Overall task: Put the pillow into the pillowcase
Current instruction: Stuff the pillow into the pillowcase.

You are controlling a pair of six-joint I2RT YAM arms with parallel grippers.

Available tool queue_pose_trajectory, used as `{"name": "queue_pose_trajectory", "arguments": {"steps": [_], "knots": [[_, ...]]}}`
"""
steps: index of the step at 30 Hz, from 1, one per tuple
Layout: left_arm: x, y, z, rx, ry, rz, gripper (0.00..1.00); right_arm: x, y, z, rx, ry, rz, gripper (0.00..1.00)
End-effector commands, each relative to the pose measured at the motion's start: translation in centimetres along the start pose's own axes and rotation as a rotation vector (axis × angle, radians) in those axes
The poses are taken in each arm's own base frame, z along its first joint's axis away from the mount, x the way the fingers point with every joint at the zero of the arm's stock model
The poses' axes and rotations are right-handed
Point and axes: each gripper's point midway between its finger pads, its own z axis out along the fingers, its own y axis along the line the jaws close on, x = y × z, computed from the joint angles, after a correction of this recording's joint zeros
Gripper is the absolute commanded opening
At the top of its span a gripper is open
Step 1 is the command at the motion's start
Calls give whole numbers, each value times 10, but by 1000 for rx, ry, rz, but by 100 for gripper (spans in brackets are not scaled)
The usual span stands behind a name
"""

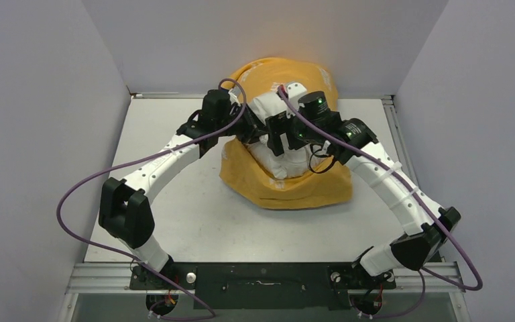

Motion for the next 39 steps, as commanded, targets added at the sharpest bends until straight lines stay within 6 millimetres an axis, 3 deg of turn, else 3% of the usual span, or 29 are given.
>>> {"name": "queue_pose_trajectory", "arguments": {"steps": [1, 5, 9, 12, 15, 16, 18, 21, 24, 26, 30, 32, 36, 39], "knots": [[-22, -74, -15, 182, -112, 51, 0, 13, 28, 33, -69, 35, -52, 90], [-20, -77, -25, 162, -98, 79, 2, 21, 10, 52, 38, 27, -24, 90], [-13, -90, -35, 209, -76, 93, 11, 17, 18, 76, 23, 26, -30, 95], [-10, -94, -44, 209, -78, 121, 24, 19, 22, 93, -22, 48, 27, 49], [-11, -80, -57, 124, -96, 165, 49, 20, 10, 100, -73, 49, 170, 14], [-12, -65, -63, 51, -115, 156, 59, 20, 5, 101, -99, 45, 228, 7], [-15, -42, -78, -50, -161, 131, 71, 15, -4, 100, -176, 23, 339, 5], [-15, -14, -103, -120, -223, 58, 79, -3, -15, 98, -280, -29, 475, 5], [-9, 10, -119, -159, -273, -31, 80, -13, -20, 100, -348, -38, 587, 5], [-4, 27, -117, -173, -278, -87, 78, -16, -18, 100, -390, -33, 643, 5], [-2, 27, -100, -78, -271, -163, 65, -23, -14, 96, -452, -57, 756, 5], [-5, 23, -91, 7, -283, -197, 53, -27, -14, 94, -481, -79, 810, 5], [-8, 50, -77, -2, -348, -293, 37, -45, -22, 91, -523, -137, 887, 5], [-6, 77, -68, -56, -377, -340, 33, -57, -31, 87, -527, -168, 931, 5]]}}
